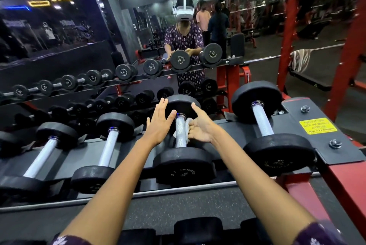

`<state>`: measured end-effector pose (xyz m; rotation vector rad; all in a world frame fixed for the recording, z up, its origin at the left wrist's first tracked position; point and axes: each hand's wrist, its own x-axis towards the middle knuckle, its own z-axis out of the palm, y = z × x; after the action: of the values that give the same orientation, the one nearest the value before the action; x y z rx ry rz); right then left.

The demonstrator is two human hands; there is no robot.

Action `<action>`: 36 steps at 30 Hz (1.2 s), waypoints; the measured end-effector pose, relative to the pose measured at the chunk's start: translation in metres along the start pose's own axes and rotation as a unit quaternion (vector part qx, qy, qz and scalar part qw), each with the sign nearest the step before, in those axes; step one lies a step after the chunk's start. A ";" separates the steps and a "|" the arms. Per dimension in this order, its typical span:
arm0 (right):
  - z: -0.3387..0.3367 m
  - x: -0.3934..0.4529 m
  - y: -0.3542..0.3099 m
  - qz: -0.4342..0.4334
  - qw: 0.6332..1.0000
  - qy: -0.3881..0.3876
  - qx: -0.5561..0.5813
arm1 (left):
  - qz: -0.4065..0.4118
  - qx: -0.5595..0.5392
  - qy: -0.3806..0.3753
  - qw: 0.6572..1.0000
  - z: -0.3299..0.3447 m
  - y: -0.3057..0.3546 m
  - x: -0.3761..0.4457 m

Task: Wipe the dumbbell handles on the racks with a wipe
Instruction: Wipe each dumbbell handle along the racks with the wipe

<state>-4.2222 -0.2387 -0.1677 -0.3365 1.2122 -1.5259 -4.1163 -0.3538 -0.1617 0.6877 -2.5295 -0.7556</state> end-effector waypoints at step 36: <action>0.040 0.014 0.009 -0.303 0.535 0.242 -0.751 | -0.011 -0.154 -0.048 0.987 -0.011 -0.003 0.000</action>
<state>-4.1916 -0.2695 -0.1630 -1.6770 2.9119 -0.5554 -4.1092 -0.3604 -0.1550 0.5867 -2.4135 -1.1822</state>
